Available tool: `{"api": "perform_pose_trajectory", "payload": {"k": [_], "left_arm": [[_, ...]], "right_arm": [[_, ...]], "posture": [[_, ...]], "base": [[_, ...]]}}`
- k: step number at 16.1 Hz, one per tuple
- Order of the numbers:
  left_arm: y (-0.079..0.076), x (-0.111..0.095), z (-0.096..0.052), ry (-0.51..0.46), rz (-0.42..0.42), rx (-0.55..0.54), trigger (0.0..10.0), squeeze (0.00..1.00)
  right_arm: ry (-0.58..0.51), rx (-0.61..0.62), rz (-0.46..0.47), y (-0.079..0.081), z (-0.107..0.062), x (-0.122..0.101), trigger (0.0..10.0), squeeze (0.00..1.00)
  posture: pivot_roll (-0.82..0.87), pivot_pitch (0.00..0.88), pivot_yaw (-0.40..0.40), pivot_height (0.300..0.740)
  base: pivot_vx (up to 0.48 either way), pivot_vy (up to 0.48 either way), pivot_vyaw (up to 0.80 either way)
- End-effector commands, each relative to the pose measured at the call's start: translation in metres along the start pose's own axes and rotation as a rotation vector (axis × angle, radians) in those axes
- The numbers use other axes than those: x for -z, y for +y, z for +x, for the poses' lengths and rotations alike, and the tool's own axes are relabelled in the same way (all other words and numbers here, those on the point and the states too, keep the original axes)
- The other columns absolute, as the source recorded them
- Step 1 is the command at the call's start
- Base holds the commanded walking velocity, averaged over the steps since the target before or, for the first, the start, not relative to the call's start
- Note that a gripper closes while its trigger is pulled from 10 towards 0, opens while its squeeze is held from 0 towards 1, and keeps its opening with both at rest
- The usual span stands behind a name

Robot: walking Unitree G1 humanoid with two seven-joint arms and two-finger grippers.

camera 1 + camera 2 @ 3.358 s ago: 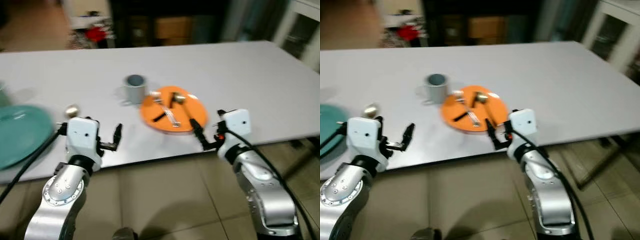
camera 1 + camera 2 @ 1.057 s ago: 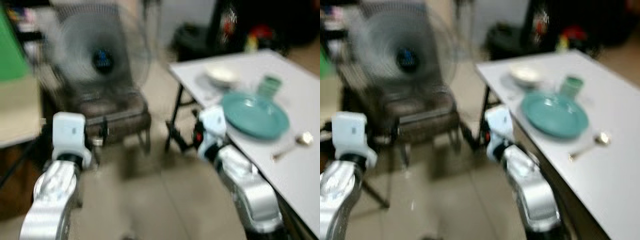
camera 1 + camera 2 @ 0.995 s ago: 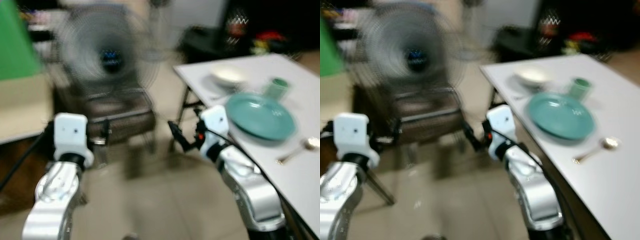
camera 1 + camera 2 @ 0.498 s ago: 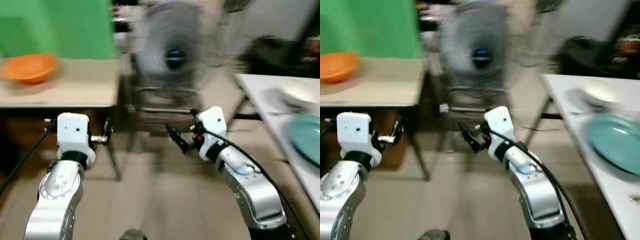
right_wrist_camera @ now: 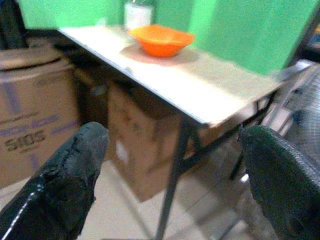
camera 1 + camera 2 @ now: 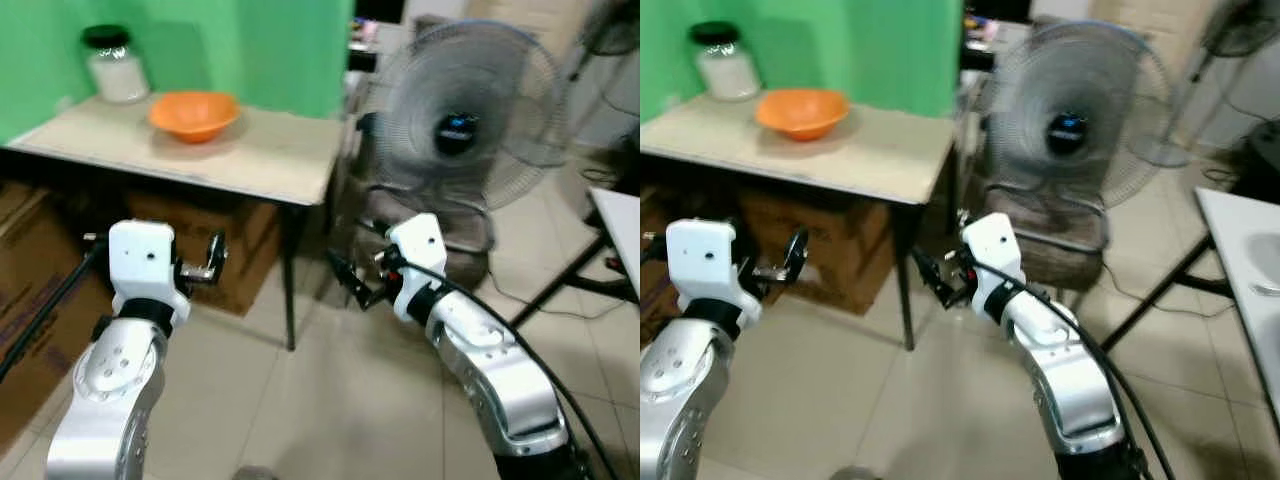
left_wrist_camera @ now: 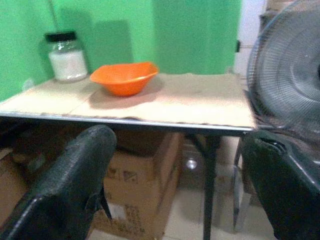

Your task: Setting the table

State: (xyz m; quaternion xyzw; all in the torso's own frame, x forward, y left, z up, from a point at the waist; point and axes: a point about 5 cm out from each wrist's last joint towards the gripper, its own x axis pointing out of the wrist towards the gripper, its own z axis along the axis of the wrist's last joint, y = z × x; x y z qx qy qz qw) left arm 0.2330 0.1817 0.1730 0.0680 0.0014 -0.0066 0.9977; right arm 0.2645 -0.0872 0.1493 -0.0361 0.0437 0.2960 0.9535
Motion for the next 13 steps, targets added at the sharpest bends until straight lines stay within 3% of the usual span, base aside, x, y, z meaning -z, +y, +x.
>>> {"api": "perform_pose_trajectory", "payload": {"k": [1, 5, 8, 13], "left_arm": [[-0.0017, 0.0, -0.0007, -0.001, -0.006, 0.01, 10.0, 0.0], [0.0014, 0.001, -0.0025, -0.001, -0.004, -0.003, 10.0, 0.0], [0.003, 0.001, -0.0018, -0.005, -0.004, -0.009, 10.0, 0.0], [0.0018, 0.0003, 0.0007, -0.012, -0.009, -0.002, 10.0, 0.0]], "right_arm": [[-0.009, -0.019, -0.002, 0.001, 0.0011, -0.0021, 10.0, 1.0], [-0.008, -0.03, -0.003, 0.0014, 0.0023, -0.0018, 10.0, 1.0], [0.001, 0.006, 0.034, -0.0038, 0.0024, -0.0001, 10.0, 1.0], [-0.006, 0.008, -0.009, -0.0067, -0.0012, -0.0035, 10.0, 1.0]], "posture": [[0.13, 0.0, -0.067, 0.74], [0.13, 0.0, -0.081, 0.74], [0.13, 0.0, -0.08, 0.74], [0.12, 0.0, -0.08, 0.74]], "base": [[0.292, 0.0, 0.8], [0.303, 0.0, 0.8], [0.304, 0.0, 0.0], [0.304, 0.0, 0.0]]}}
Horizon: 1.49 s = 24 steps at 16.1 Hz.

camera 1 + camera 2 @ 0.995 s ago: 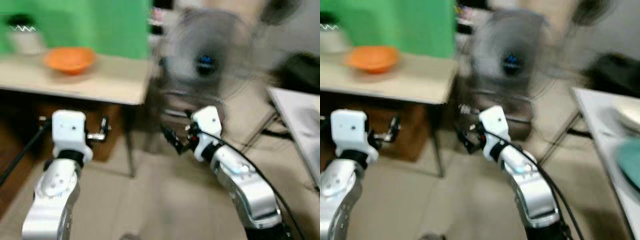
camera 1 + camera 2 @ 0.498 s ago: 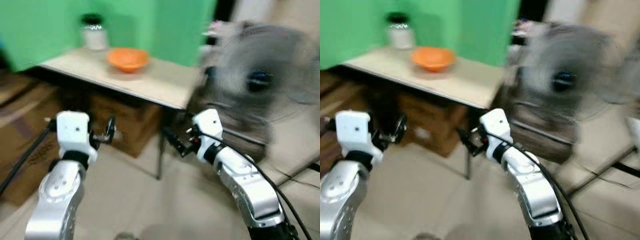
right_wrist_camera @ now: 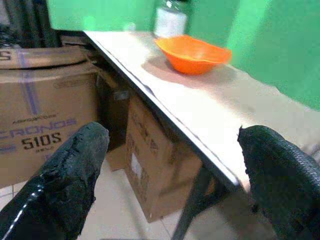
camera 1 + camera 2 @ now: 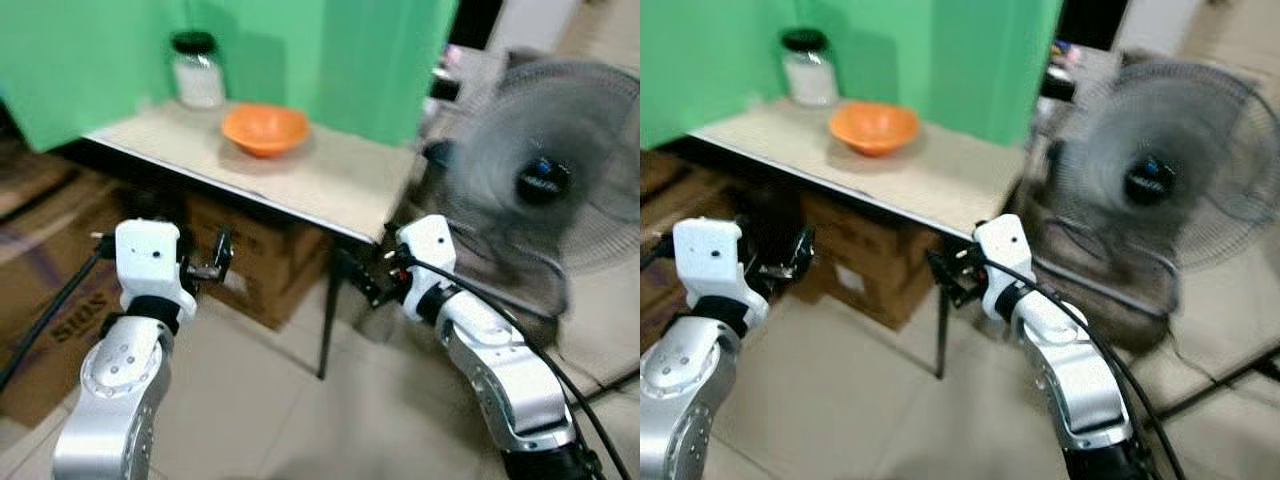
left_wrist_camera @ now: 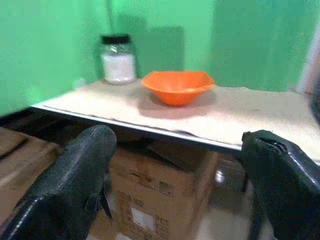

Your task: Setting the table

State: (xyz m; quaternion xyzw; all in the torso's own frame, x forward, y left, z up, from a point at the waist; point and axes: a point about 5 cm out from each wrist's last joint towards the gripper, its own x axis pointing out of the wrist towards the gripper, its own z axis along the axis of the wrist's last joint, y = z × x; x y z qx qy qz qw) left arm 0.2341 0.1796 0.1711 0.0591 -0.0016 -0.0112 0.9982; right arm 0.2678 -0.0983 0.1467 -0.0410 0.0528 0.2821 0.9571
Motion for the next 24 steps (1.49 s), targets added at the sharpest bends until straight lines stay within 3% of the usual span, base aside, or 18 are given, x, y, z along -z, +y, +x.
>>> {"api": "perform_pose_trajectory", "payload": {"k": [1, 3, 10, 17, 21, 24], "left_arm": [[0.0046, -0.0009, -0.0006, -0.004, 0.009, -0.011, 10.0, 0.0], [0.0063, -0.0018, -0.0003, -0.009, 0.009, -0.016, 10.0, 0.0], [0.0022, -0.002, 0.0027, -0.015, 0.001, -0.003, 10.0, 0.0], [0.0035, -0.0029, 0.0038, -0.02, 0.003, -0.007, 10.0, 0.0], [0.0039, -0.0034, 0.0036, -0.023, 0.004, -0.009, 10.0, 0.0], [0.0058, -0.0042, 0.0034, -0.024, 0.024, -0.004, 10.0, 0.0]], "right_arm": [[-0.029, -0.016, -0.012, 0.0019, 0.001, -0.0073, 10.0, 1.0], [-0.04, -0.013, -0.001, -0.0008, -0.0003, -0.0082, 10.0, 1.0], [-0.06, -0.047, -0.018, 0.0033, -0.0011, -0.0113, 10.0, 1.0], [-0.073, -0.039, -0.008, 0.0028, 0.001, -0.0124, 10.0, 1.0], [-0.076, -0.064, -0.02, 0.0049, 0.0025, -0.0139, 10.0, 1.0], [-0.1, -0.068, -0.008, 0.0066, 0.0032, -0.0168, 10.0, 1.0]], "posture": [[0.12, 0.0, -0.079, 0.74], [0.13, 0.0, -0.083, 0.74], [0.12, 0.0, -0.08, 0.74], [0.12, 0.0, -0.087, 0.74], [0.12, 0.0, -0.092, 0.74], [0.13, 0.0, -0.082, 0.74]], "base": [[0.307, 0.0, 0.0], [0.315, 0.0, 0.0], [0.321, 0.0, 0.8], [0.321, 0.0, 0.0], [0.321, 0.0, 0.8], [0.324, 0.0, 0.0]]}}
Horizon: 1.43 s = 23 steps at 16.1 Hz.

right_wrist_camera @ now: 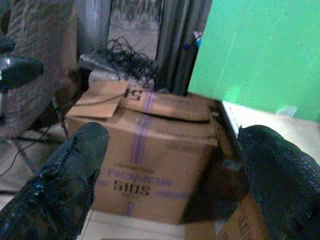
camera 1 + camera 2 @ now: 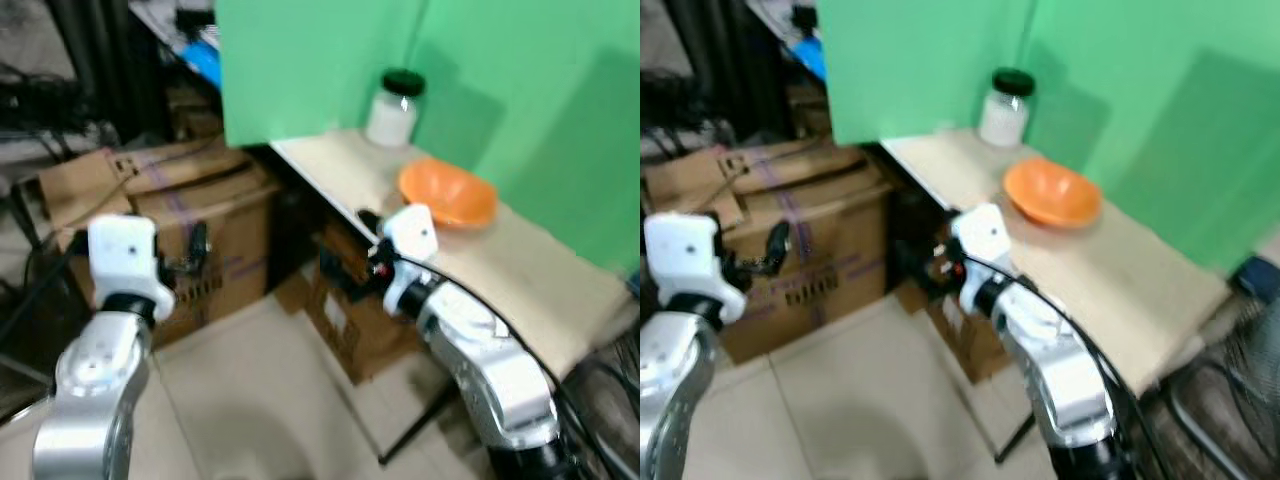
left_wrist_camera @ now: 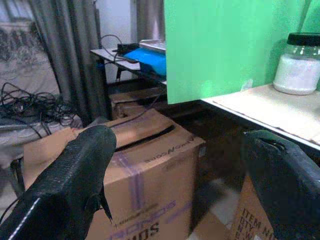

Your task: Setting the table

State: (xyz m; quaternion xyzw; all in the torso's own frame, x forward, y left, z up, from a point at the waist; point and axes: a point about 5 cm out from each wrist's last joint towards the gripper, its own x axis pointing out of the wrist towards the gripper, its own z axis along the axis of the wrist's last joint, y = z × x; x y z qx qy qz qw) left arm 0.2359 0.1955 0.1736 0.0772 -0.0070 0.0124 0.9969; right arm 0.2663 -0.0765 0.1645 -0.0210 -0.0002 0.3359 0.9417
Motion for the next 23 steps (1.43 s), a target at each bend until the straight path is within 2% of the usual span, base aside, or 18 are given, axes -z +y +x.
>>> {"api": "perform_pose_trajectory", "payload": {"k": [1, 4, 10, 13, 16, 23], "left_arm": [[-0.009, -0.004, 0.001, -0.016, -0.006, 0.045, 10.0, 0.0], [-0.009, -0.001, -0.001, 0.005, 0.004, 0.079, 10.0, 0.0], [-0.012, 0.0, 0.001, 0.015, 0.023, 0.12, 10.0, 0.0], [-0.016, 0.003, 0.001, 0.026, 0.046, 0.16, 10.0, 0.0], [-0.016, 0.002, 0.002, 0.026, 0.048, 0.165, 10.0, 0.0], [-0.014, 0.003, 0.0, 0.033, 0.064, 0.18, 10.0, 0.0]], "right_arm": [[0.005, 0.047, -0.003, -0.01, -0.006, 0.002, 10.0, 1.0], [-0.034, 0.12, 0.045, -0.014, -0.009, 0.002, 10.0, 1.0], [-0.019, 0.186, 0.044, -0.022, -0.007, 0.008, 10.0, 1.0], [0.015, 0.244, 0.095, -0.031, -0.007, 0.012, 10.0, 1.0], [0.007, 0.255, 0.087, -0.033, -0.006, 0.01, 10.0, 1.0], [-0.001, 0.284, 0.091, -0.033, -0.003, 0.009, 10.0, 1.0]], "posture": [[0.13, 0.0, -0.072, 0.74], [0.14, 0.0, -0.031, 0.74], [0.15, 0.0, -0.026, 0.74], [0.14, 0.0, -0.026, 0.74], [0.14, 0.0, -0.03, 0.74], [0.16, 0.0, -0.035, 0.74]], "base": [[0.319, 0.0, 0.0], [0.322, 0.0, 0.0], [0.322, 0.0, 0.0], [0.315, 0.0, -0.43], [0.315, 0.0, -0.8], [0.306, 0.0, 0.0]]}}
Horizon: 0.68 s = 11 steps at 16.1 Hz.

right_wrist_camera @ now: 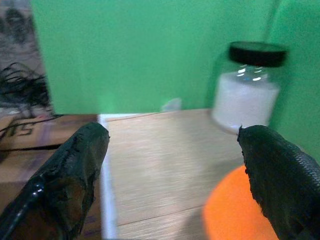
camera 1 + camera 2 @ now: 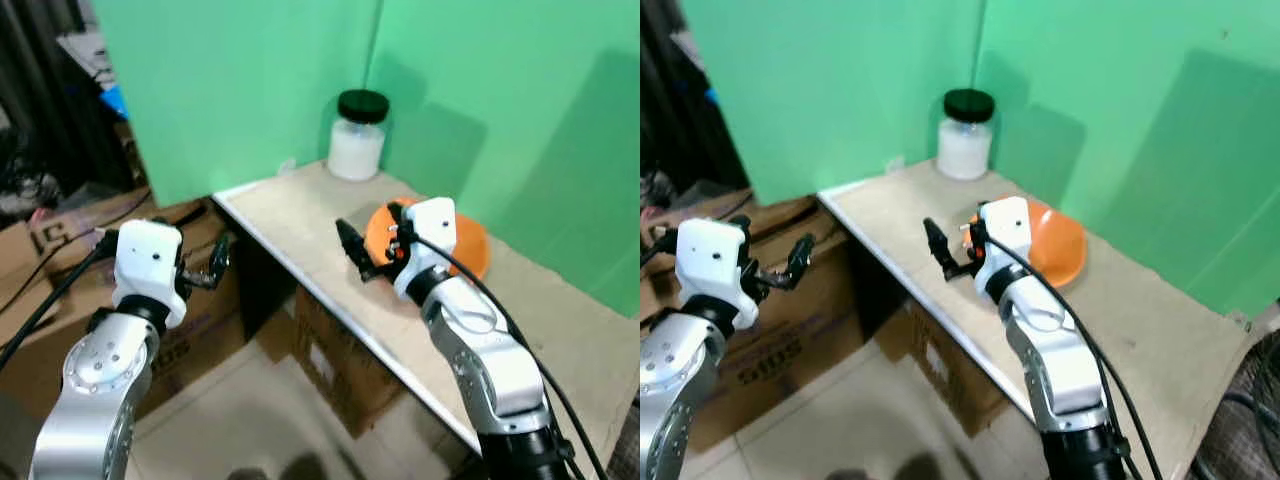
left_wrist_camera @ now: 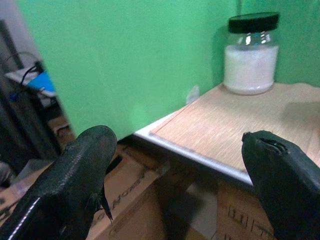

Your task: Setting the table

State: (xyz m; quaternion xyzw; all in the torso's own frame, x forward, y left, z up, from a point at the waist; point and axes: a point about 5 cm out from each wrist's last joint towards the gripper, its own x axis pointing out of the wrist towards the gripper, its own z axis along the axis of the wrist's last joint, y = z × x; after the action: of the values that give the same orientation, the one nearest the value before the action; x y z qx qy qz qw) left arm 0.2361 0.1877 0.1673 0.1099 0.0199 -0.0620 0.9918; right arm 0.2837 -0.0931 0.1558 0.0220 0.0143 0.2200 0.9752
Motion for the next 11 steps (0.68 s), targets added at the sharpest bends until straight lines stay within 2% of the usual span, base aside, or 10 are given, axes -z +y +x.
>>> {"api": "perform_pose_trajectory", "payload": {"k": [1, 3, 4, 5, 6, 7, 9, 10, 11], "left_arm": [[-0.006, -0.003, 0.001, -0.008, -0.001, 0.036, 10.0, 0.0], [-0.009, -0.004, -0.001, -0.015, 0.008, 0.084, 10.0, 0.0], [-0.01, 0.001, -0.002, 0.021, 0.044, 0.136, 10.0, 0.0], [-0.01, 0.002, -0.003, 0.022, 0.039, 0.201, 10.0, 0.0], [-0.012, 0.001, -0.004, 0.018, 0.023, 0.257, 10.0, 0.0], [-0.013, 0.0, -0.005, 0.018, 0.015, 0.282, 10.0, 0.0], [-0.024, -0.006, -0.011, 0.003, -0.021, 0.472, 10.0, 0.0], [-0.026, -0.006, -0.013, 0.005, -0.023, 0.503, 10.0, 0.0], [-0.034, -0.005, -0.017, 0.025, -0.034, 0.587, 10.0, 0.0]], "right_arm": [[0.006, 0.087, 0.027, -0.016, -0.003, -0.001, 10.0, 1.0], [0.072, 0.173, 0.053, -0.027, -0.002, 0.003, 10.0, 1.0], [0.099, 0.226, 0.114, -0.038, 0.001, 0.001, 10.0, 1.0], [0.104, 0.291, 0.241, -0.05, 0.003, 0.0, 10.0, 1.0], [0.112, 0.33, 0.286, -0.058, 0.003, 0.0, 10.0, 1.0], [0.117, 0.344, 0.287, -0.061, 0.003, 0.0, 10.0, 1.0], [0.167, 0.446, 0.254, -0.084, 0.004, 0.004, 10.0, 1.0], [0.18, 0.47, 0.253, -0.088, 0.003, 0.005, 10.0, 1.0], [0.19, 0.524, 0.304, -0.1, 0.001, 0.006, 10.0, 0.92]], "posture": [[0.16, 0.0, -0.034, 0.74], [0.16, 0.0, -0.035, 0.74], [0.16, 0.0, -0.035, 0.74], [0.16, 0.0, -0.039, 0.74], [0.16, 0.0, -0.046, 0.74], [0.16, 0.0, -0.046, 0.74], [0.16, 0.0, -0.048, 0.74], [0.16, 0.0, -0.048, 0.74], [0.16, 0.0, -0.054, 0.74]], "base": [[0.262, 0.0, 0.0], [0.0, 0.0, 0.0], [0.0, 0.0, 0.0], [0.0, 0.0, 0.0], [0.0, 0.0, 0.0], [0.0, 0.0, 0.0], [0.0, 0.0, 0.0], [0.0, 0.0, 0.0], [0.0, 0.0, 0.0]]}}
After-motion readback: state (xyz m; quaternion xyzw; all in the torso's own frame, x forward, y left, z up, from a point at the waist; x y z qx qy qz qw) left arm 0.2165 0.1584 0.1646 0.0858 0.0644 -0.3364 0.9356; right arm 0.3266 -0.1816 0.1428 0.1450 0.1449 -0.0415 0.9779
